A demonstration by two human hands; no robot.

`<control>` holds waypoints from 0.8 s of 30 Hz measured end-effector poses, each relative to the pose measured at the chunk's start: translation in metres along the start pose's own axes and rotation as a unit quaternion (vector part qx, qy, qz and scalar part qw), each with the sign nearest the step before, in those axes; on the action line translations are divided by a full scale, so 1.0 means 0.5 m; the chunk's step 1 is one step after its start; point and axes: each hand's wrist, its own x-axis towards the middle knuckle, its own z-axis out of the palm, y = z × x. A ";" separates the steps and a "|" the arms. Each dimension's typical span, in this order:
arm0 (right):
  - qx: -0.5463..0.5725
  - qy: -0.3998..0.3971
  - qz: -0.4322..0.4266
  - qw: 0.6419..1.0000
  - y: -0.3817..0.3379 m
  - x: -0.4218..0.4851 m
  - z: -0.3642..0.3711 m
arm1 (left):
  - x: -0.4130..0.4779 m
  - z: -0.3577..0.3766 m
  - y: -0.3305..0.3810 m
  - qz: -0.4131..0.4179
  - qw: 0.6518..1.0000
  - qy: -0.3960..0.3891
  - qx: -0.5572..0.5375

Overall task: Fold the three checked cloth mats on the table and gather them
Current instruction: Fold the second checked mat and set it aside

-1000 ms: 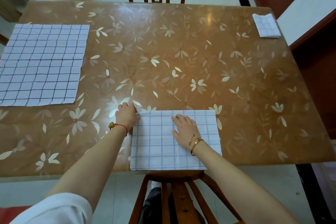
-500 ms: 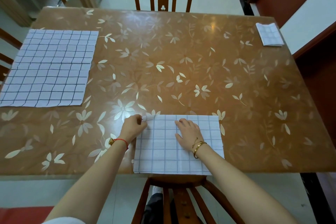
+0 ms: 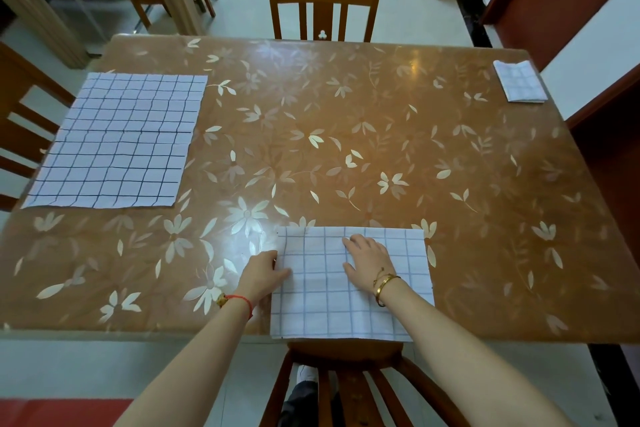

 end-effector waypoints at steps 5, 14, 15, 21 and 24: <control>-0.003 -0.002 0.000 1.000 -0.001 0.001 -0.002 | -0.035 0.004 -0.009 0.007 0.997 0.054 -0.046; -0.027 -0.023 -0.006 0.999 0.005 -0.001 0.002 | -0.084 -0.001 0.065 0.100 0.981 0.140 -0.090; -0.034 -0.027 -0.008 0.999 0.005 -0.002 0.002 | -0.088 -0.002 0.078 0.109 0.980 0.136 -0.092; -0.068 -0.028 -0.005 0.997 0.004 -0.007 0.018 | -0.113 0.006 0.159 0.170 0.979 0.080 -0.083; -0.068 0.000 -0.003 0.998 0.001 -0.013 0.019 | -0.129 0.015 0.194 0.192 0.977 0.053 -0.081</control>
